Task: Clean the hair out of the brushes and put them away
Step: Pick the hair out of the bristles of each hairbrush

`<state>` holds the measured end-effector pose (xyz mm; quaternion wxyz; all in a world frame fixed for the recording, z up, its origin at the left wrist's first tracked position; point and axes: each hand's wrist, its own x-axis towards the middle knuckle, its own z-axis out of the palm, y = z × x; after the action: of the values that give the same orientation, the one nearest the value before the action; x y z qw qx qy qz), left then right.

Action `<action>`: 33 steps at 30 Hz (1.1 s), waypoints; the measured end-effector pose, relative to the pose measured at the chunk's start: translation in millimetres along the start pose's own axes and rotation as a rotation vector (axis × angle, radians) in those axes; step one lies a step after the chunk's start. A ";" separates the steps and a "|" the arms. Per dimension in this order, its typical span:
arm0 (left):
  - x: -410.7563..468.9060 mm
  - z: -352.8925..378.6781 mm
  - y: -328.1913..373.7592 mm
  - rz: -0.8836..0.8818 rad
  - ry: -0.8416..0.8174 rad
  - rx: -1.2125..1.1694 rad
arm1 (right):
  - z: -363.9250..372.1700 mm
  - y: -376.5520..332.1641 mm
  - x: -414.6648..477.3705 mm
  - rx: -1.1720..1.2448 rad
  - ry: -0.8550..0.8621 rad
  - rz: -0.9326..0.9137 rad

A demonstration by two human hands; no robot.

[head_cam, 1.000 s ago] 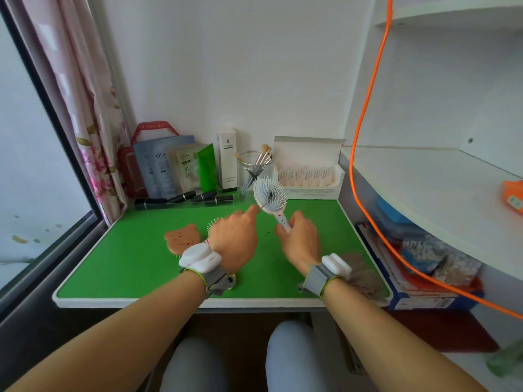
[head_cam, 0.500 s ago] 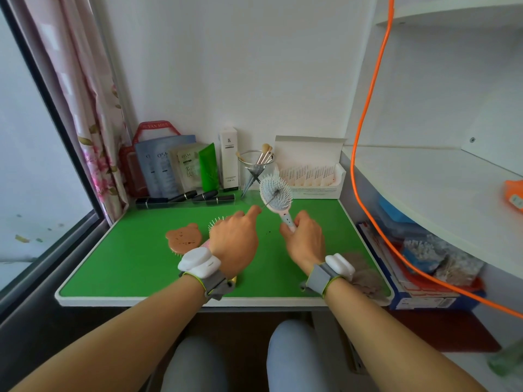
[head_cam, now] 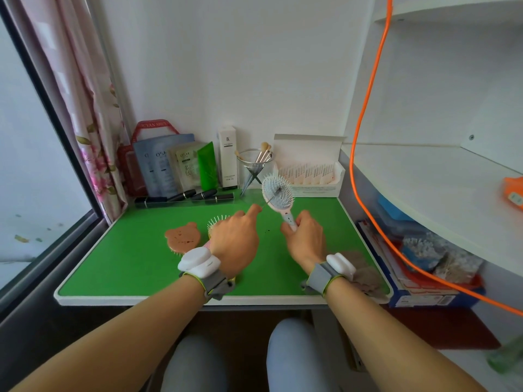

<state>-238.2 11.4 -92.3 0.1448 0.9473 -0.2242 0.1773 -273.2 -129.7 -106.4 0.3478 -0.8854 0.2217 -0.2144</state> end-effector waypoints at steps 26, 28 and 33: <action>8.3 -0.3 6.6 -0.016 -0.051 -0.001 | 3.1 0.3 -6.4 0.006 -0.018 -0.003; 11.0 1.9 7.4 -0.026 -0.055 -0.001 | 4.3 -1.1 -9.1 0.003 -0.022 -0.014; 16.0 4.8 4.8 -0.019 -0.069 -0.010 | 7.2 -4.8 -14.1 0.003 -0.029 -0.055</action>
<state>-225.9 -0.4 -89.2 0.1432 0.9541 -0.2211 0.1423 -279.6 -115.2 -111.0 0.3461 -0.8937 0.1918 -0.2112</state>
